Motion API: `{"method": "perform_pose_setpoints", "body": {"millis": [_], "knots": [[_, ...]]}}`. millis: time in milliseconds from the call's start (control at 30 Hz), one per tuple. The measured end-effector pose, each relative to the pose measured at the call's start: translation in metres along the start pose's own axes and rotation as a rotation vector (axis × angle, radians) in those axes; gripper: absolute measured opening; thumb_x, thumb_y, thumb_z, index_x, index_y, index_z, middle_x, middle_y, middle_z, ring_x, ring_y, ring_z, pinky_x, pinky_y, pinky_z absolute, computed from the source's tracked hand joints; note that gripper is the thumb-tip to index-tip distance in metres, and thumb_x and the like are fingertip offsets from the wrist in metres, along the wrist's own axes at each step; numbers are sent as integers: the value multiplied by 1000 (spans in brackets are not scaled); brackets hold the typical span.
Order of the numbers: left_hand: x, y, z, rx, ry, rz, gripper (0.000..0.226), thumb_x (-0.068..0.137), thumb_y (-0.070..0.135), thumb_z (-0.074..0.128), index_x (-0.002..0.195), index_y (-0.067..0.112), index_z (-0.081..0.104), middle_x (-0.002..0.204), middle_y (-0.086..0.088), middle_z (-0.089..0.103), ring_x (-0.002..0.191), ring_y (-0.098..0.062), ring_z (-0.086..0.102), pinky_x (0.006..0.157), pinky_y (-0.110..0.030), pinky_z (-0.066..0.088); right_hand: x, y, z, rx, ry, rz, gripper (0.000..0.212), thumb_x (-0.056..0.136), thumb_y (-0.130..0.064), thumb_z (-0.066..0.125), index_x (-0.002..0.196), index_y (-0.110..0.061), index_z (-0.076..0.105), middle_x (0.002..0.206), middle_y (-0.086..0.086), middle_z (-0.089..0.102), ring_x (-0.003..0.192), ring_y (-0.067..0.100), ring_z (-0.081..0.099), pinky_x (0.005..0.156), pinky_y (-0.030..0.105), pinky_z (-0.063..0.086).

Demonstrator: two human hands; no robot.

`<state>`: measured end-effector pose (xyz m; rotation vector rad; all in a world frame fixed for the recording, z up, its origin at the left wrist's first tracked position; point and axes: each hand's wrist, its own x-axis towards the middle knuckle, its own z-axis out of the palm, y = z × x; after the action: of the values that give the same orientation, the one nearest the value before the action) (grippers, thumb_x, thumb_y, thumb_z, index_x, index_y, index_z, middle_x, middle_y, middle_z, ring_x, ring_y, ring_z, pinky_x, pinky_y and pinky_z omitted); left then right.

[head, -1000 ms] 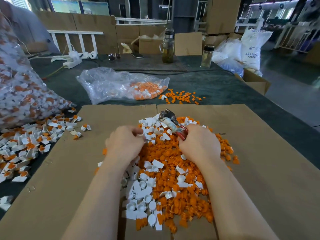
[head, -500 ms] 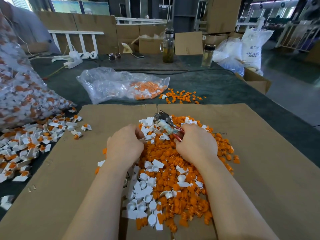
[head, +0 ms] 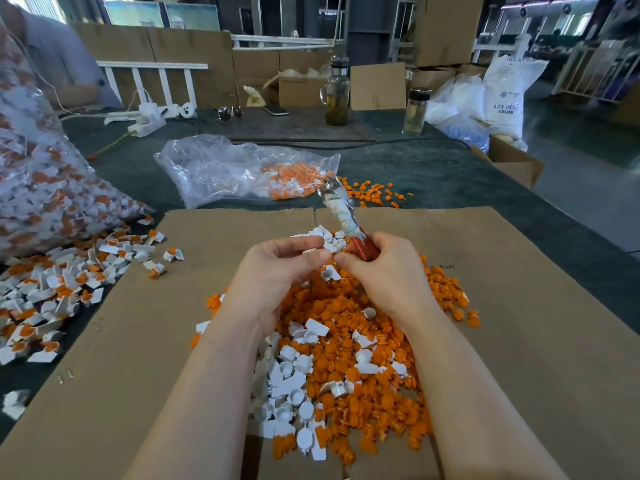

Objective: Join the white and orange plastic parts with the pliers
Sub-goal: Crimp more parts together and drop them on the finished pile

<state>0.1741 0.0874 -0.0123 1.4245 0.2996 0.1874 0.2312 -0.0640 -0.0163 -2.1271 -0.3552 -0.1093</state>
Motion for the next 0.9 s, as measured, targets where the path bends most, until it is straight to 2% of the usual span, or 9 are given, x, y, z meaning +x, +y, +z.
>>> {"method": "perform_pose_setpoints", "body": {"millis": [100,233,300,367,433,633,733,800,900], "knots": [[-1,0,0,-28,4,32,21,76,12,80,96,15,76,92,-7,77,83,-14,73,72,-20,55,-1,-2,1,97,14,-2,20,80,-41,75,85,-23,68,72,-4,65,59,12,59,53,30,47],[-3,2,5,-91,64,59,9,90,16,70,97,11,73,88,-9,77,81,-18,75,65,-20,57,-3,-5,0,159,1,12,16,82,-39,75,88,-24,70,74,-4,67,57,10,60,44,22,45],[-4,3,8,-115,77,55,11,93,20,67,95,11,72,85,-8,77,77,-17,75,61,-19,56,-4,-6,2,197,-3,5,13,82,-38,75,87,-27,70,75,-6,68,60,8,62,48,24,49],[-5,3,11,-118,62,57,11,93,19,66,96,11,73,83,-8,77,74,-14,75,58,-18,55,-4,-8,4,234,7,-10,9,81,-36,76,83,-30,69,77,-8,71,70,3,65,61,22,52],[-6,2,11,-116,39,70,10,90,14,69,97,9,73,83,-8,77,75,-13,75,59,-17,55,-5,-9,4,286,7,-8,9,80,-34,77,84,-29,70,80,-9,72,75,1,66,68,21,52],[-5,2,6,-134,10,65,20,77,12,76,96,7,74,86,-10,77,76,-15,73,65,-19,56,-7,-9,-1,249,-66,-81,9,83,-29,75,85,-35,69,81,-14,71,79,-4,65,65,9,47],[-4,2,3,-176,30,55,13,77,7,76,89,10,75,80,-9,76,73,-13,73,63,-18,56,-7,-10,-2,229,-119,-120,12,86,-24,71,93,-35,70,87,-15,71,84,-6,64,67,4,45],[-4,2,3,-207,40,44,11,82,2,73,91,8,73,79,-9,76,72,-13,74,61,-17,55,-7,-9,-2,207,-120,-134,16,88,-22,69,103,-28,72,90,-13,72,85,-4,64,68,3,45],[-4,1,6,-201,33,29,14,83,4,72,96,5,70,82,-10,77,75,-13,74,61,-17,55,-7,-9,0,171,-49,-122,17,89,-24,69,106,-25,72,89,-14,70,84,0,65,70,10,47]]}}
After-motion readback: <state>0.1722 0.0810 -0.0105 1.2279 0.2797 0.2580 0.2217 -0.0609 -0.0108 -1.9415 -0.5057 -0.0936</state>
